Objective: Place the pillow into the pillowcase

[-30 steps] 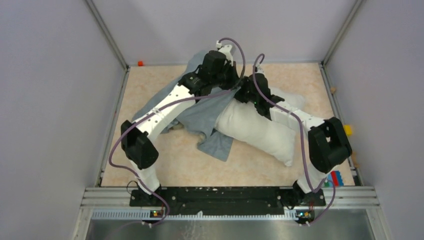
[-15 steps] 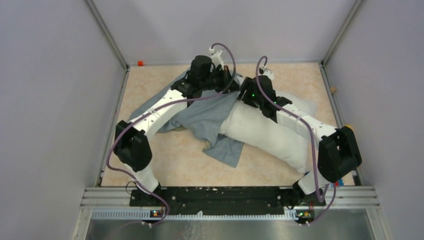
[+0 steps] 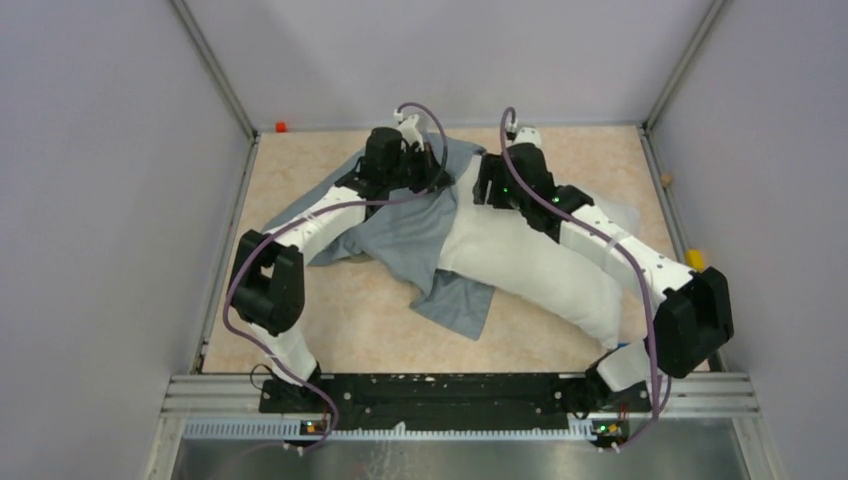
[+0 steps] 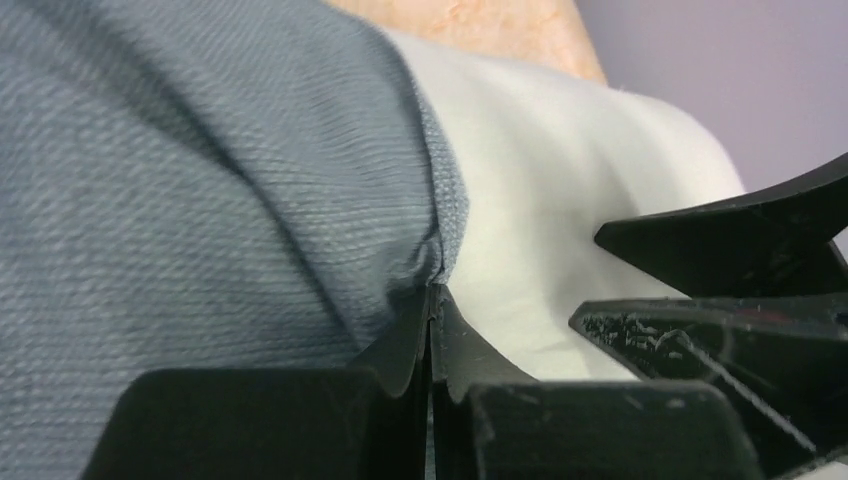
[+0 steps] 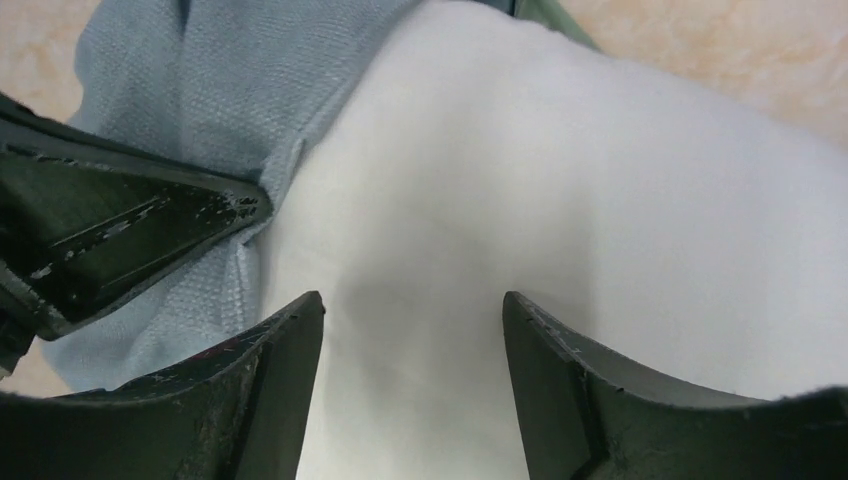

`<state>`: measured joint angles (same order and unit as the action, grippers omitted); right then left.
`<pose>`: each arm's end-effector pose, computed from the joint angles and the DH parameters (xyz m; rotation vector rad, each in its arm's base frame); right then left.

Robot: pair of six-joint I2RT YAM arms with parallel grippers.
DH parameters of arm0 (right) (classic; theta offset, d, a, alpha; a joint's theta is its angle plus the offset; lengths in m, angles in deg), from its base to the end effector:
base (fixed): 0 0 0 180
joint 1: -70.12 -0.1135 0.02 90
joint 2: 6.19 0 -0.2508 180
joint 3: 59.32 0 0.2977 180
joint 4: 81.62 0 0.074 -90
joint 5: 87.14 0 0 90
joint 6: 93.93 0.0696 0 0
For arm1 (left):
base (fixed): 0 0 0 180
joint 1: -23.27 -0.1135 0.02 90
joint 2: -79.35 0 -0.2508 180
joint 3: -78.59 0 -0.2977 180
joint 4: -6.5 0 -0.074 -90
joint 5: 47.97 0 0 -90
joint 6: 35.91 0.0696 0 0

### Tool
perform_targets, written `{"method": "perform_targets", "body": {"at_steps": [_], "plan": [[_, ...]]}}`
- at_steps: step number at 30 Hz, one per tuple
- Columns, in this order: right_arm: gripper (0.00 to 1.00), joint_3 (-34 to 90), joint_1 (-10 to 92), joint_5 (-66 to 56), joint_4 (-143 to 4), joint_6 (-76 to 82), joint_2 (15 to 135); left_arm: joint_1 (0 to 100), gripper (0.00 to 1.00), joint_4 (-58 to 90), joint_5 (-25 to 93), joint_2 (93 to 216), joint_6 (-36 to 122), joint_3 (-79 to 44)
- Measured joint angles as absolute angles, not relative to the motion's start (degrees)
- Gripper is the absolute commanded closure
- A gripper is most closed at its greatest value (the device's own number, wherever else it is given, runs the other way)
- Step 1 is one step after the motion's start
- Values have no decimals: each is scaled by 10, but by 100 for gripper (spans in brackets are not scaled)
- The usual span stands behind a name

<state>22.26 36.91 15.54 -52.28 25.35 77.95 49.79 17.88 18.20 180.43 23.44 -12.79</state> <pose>0.3533 0.2130 0.2747 0.0585 2.1394 0.4125 0.4212 -0.2416 0.2398 0.2115 2.0965 -1.0374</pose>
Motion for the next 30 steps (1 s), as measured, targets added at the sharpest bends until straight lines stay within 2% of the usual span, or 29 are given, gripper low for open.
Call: {"method": "perform_targets", "body": {"at_steps": [4, 7, 9, 15, 16, 17, 18, 20, 21, 27, 28, 30], "plan": [[30, 272, 332, 209, -479, 207, 776, 502, 100, 180, 172, 1804, 243, -104], [17, 273, 297, 241, -460, 180, 749, 503, 100, 180, 161, 1810, 242, -99], [7, 238, 285, 256, -459, 167, 710, 503, 99, 181, 156, 1817, 242, -99], [5, 88, 287, 274, -467, 144, 642, 506, 95, 198, 142, 1837, 242, -78], [8, 67, 286, 274, -479, 140, 648, 508, 94, 200, 141, 1839, 242, -72], [16, 53, 286, 274, -493, 136, 658, 512, 92, 204, 141, 1842, 242, -64], [34, 48, 286, 274, -501, 135, 667, 517, 91, 207, 141, 1844, 243, -59], [86, 52, 286, 277, -520, 130, 697, 526, 87, 219, 143, 1849, 247, -47], [100, 57, 286, 277, -523, 125, 707, 535, 83, 223, 145, 1850, 249, -43], [100, 127, 296, 247, -486, 154, 728, 563, 30, 274, 195, 1837, 268, -42], [100, 145, 304, 229, -470, 165, 729, 565, 25, 282, 208, 1826, 270, -47], [100, 171, 316, 200, -450, 184, 732, 567, 22, 305, 237, 1786, 275, -66]]}}
